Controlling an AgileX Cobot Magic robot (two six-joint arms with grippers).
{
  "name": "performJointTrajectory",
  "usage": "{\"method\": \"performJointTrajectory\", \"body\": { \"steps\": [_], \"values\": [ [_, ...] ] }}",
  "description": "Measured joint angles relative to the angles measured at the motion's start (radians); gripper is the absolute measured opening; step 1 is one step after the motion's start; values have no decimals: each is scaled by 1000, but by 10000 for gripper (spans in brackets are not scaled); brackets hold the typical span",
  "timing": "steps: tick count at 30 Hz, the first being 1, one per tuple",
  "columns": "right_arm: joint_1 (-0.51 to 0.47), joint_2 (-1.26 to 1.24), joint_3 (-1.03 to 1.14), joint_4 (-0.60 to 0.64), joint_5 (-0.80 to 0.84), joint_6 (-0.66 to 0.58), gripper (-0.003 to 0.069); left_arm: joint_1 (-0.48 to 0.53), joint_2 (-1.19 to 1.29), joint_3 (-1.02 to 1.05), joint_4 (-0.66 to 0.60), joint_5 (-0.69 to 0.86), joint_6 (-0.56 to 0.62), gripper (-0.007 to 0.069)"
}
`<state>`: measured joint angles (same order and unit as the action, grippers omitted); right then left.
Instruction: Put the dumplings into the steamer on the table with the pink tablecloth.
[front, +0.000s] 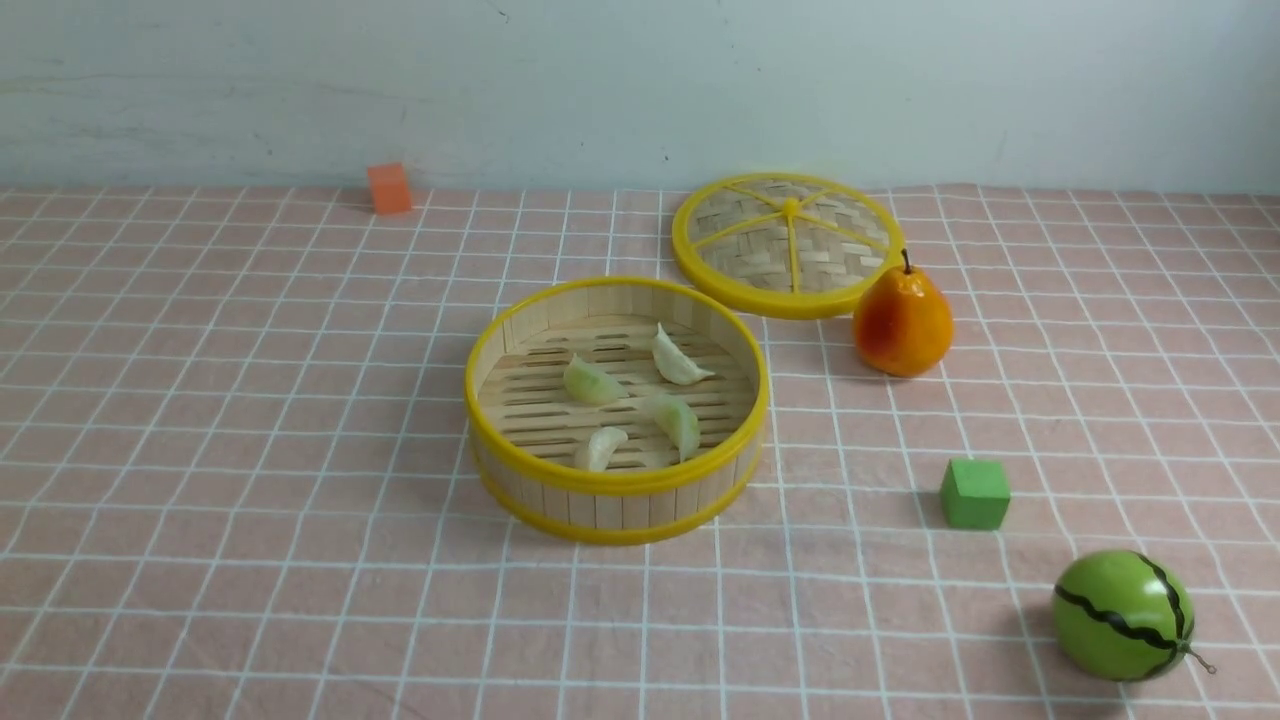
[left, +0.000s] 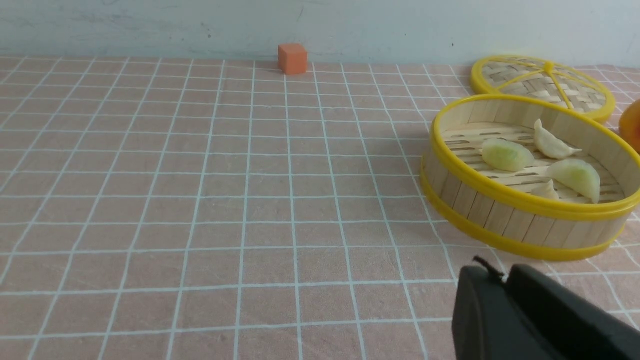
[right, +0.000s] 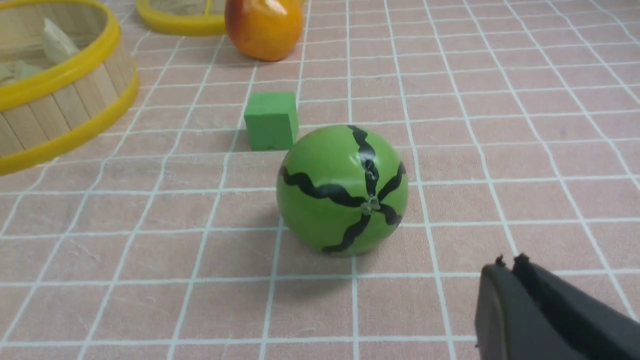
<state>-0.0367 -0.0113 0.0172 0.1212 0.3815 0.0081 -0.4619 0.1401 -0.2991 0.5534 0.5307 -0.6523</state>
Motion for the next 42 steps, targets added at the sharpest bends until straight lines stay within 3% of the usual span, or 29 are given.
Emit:
{"method": "performJointTrajectory", "body": {
  "steps": [28,33,35,38,42],
  "values": [
    [0,0,-2,-1,7,-8,50,0,0,0,0,0,0,87],
    [0,0,-2,-1,8,-8,57,20,-60,80,-4,-18,5,90],
    [0,0,-2,-1,8,-8,60,50,-89,118,-29,-25,8,91],
    [0,0,-2,-1,8,-8,64,161,-145,214,-173,-96,60,91],
    [0,0,-2,-1,9,-8,71,289,-151,316,-369,-298,291,86]
  ]
}}
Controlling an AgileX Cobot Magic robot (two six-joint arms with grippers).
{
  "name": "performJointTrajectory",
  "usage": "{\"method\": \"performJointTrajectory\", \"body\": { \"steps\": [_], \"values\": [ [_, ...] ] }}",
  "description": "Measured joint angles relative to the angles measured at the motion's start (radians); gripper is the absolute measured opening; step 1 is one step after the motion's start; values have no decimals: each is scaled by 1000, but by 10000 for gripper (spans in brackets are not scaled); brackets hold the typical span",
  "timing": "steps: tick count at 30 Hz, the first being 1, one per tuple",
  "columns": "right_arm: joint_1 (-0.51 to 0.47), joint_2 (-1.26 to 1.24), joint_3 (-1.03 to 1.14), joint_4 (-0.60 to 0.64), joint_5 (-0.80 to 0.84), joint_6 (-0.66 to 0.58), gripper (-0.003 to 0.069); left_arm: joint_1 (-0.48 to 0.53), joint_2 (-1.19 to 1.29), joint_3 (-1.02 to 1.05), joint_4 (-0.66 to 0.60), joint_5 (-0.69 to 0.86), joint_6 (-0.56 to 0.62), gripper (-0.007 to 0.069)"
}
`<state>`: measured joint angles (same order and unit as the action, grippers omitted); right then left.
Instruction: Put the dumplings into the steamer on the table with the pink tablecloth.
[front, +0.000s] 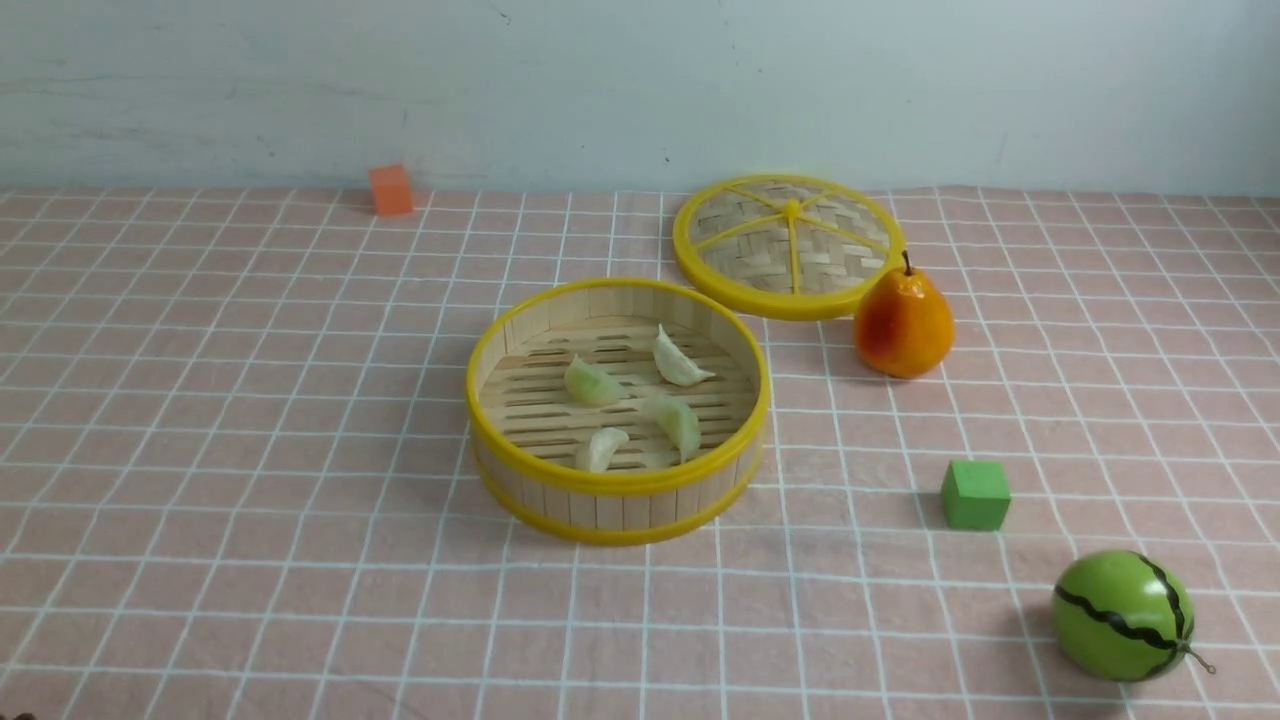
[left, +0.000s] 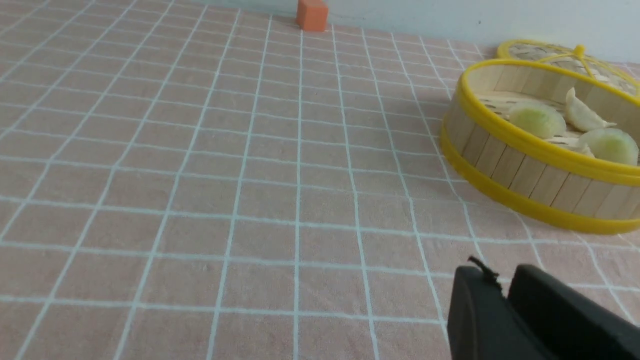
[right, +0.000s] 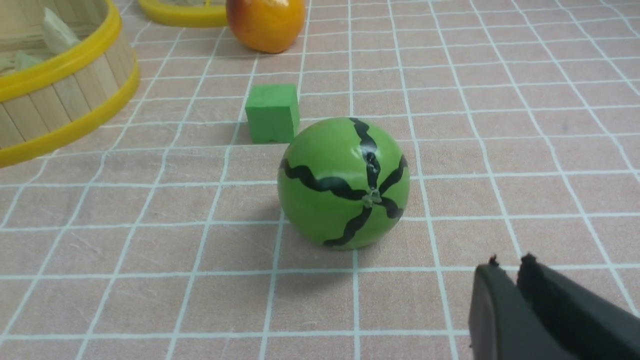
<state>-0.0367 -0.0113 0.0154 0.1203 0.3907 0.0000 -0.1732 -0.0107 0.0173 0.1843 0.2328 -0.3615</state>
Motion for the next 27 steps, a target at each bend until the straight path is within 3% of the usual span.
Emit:
{"method": "performJointTrajectory", "body": {
  "steps": [3,8,14,20,27],
  "values": [
    [0,0,0,0,0,0,77,33,0,7,-128,-59,196,39],
    [0,0,0,0,0,0,84,37,0,10,-222,4,361,-14],
    [0,0,0,0,0,0,84,37,0,13,-259,158,368,-14],
    [0,0,0,0,0,0,86,37,0,13,-261,163,277,-14],
    [0,0,0,-1,0,0,97,37,0,13,-261,166,336,-14]
  ]
}}
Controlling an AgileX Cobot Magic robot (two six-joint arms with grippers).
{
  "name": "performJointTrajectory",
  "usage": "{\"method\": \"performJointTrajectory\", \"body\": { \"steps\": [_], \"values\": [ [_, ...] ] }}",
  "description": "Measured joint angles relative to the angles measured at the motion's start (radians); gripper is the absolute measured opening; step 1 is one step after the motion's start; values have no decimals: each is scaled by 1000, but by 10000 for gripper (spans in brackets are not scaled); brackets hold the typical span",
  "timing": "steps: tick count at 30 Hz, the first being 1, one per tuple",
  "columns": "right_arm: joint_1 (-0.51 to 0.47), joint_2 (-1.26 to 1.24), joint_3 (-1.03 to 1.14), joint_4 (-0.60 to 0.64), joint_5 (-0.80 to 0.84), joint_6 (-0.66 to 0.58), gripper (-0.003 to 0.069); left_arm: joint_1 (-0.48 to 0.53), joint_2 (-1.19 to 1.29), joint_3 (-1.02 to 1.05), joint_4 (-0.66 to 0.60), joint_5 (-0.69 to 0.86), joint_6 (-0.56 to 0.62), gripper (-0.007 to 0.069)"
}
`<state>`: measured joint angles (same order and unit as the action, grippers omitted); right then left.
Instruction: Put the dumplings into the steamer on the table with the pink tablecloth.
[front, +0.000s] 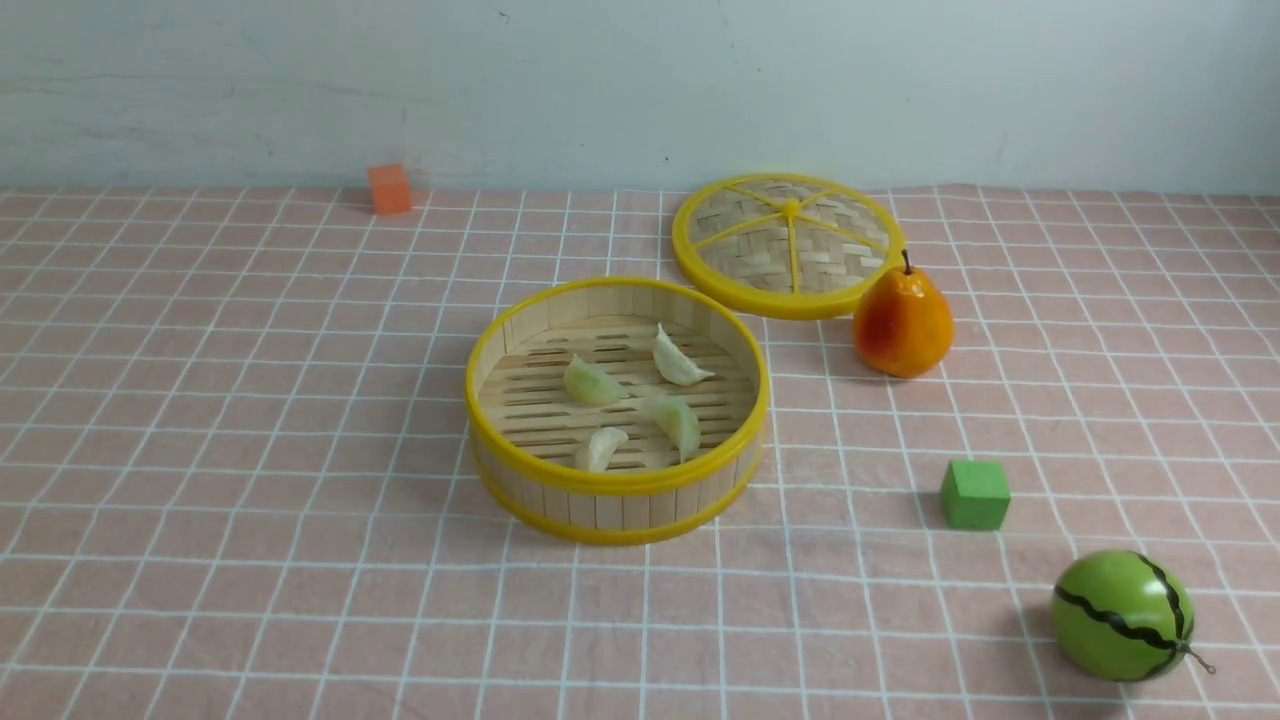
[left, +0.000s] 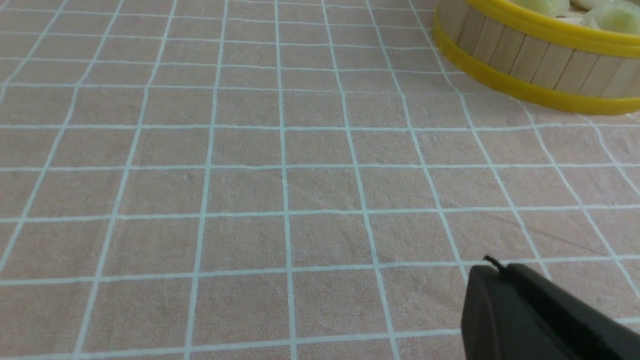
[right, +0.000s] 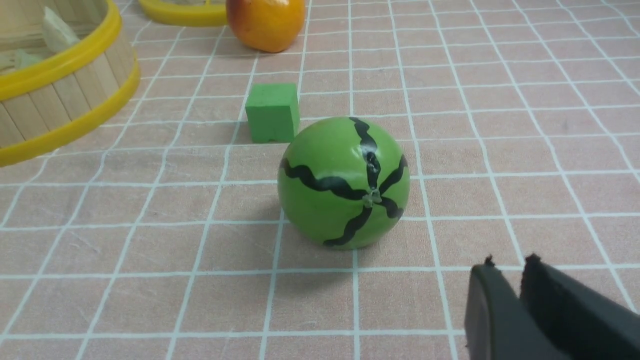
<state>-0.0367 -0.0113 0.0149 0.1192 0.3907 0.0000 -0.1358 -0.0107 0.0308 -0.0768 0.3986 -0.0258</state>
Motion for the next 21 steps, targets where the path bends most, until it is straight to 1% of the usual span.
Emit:
{"method": "performJointTrajectory", "body": {
  "steps": [5,21],
  "values": [
    [0,0,0,0,0,0,106,0,0,0,0,1,35,-14],
    [0,0,0,0,0,0,116,0,0,0,0,1,37,-14]
  ]
}}
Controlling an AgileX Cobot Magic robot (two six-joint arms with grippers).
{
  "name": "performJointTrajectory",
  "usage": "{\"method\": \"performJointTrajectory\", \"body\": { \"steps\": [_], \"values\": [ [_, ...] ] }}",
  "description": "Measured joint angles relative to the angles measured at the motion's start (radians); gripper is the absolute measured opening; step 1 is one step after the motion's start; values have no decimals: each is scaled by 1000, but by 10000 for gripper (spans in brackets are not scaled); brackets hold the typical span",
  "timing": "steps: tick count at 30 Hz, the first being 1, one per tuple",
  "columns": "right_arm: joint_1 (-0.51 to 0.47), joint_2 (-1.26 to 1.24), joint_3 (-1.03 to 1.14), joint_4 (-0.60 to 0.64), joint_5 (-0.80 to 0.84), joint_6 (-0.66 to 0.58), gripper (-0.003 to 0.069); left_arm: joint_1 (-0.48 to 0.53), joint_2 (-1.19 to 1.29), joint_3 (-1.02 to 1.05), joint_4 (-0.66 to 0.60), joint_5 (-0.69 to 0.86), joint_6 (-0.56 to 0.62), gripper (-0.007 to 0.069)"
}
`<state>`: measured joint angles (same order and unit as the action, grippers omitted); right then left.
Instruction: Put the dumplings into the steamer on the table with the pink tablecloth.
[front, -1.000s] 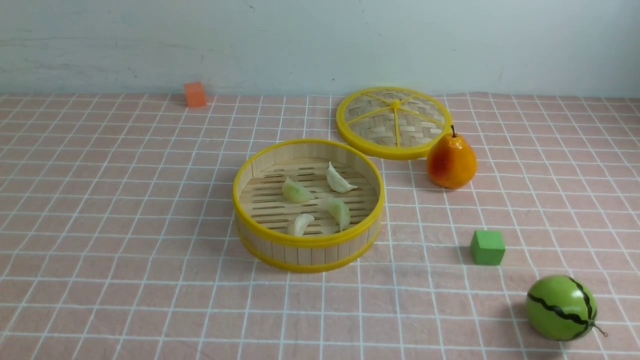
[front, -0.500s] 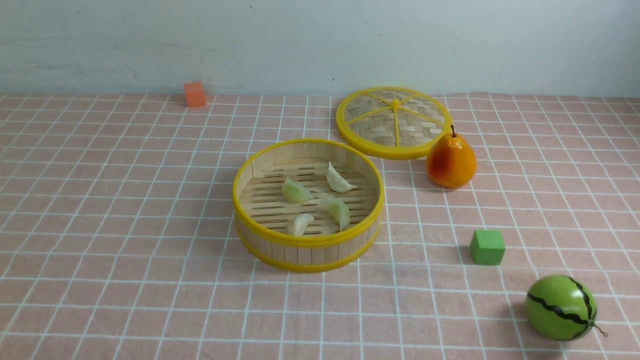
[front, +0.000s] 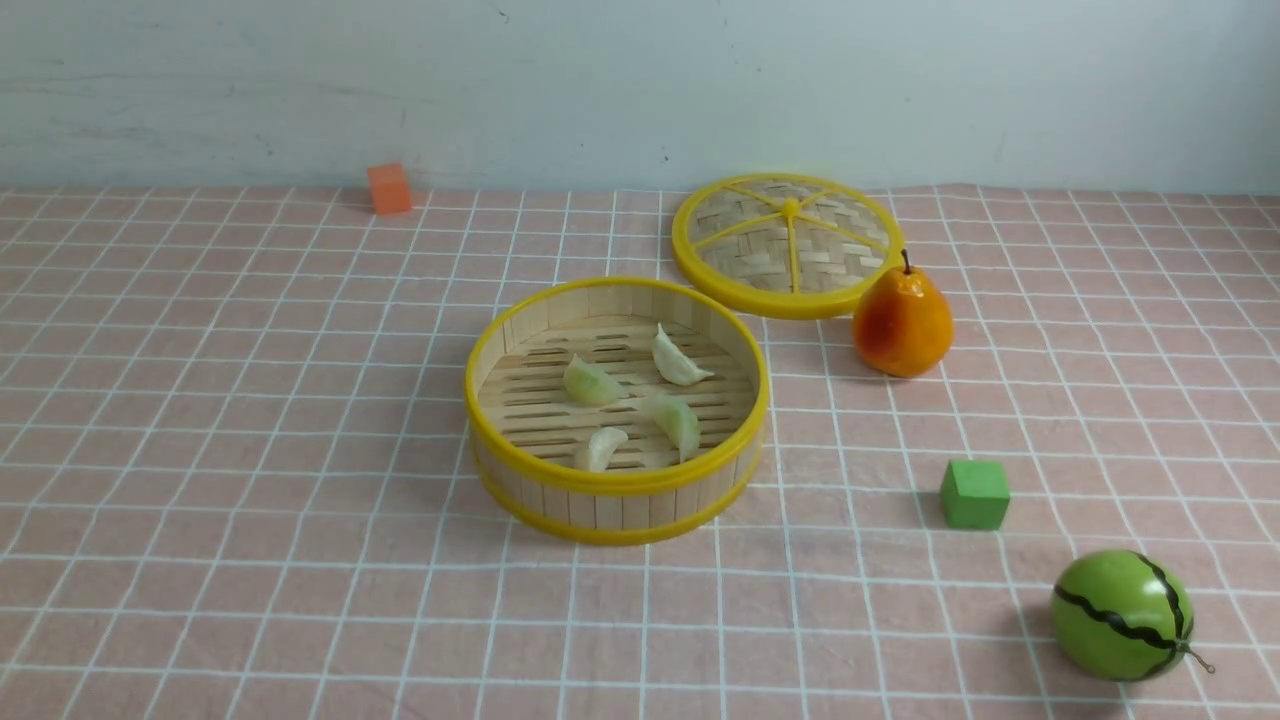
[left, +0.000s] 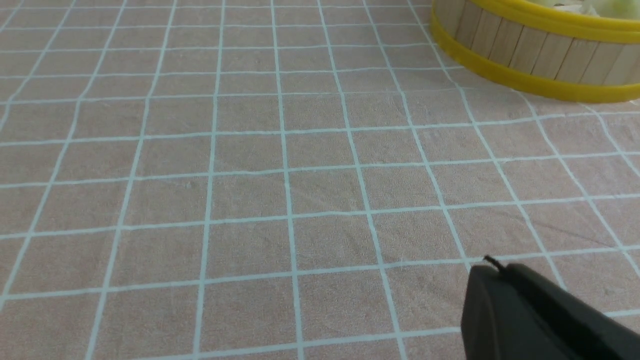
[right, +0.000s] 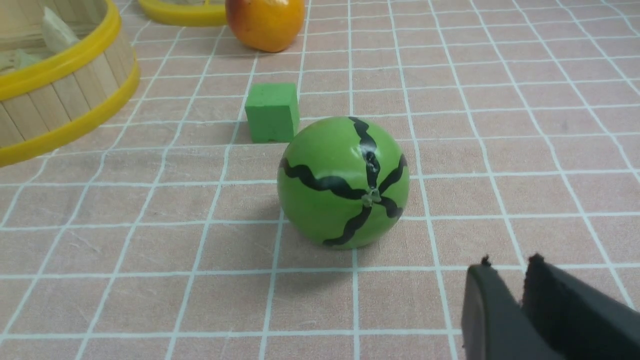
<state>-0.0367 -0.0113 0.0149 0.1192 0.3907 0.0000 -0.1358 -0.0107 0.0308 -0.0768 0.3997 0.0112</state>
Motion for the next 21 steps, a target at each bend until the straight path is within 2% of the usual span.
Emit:
{"method": "performJointTrajectory", "body": {
  "steps": [21],
  "values": [
    [0,0,0,1,0,0,140,0,0,0,0,0,2,-14]
  ]
}}
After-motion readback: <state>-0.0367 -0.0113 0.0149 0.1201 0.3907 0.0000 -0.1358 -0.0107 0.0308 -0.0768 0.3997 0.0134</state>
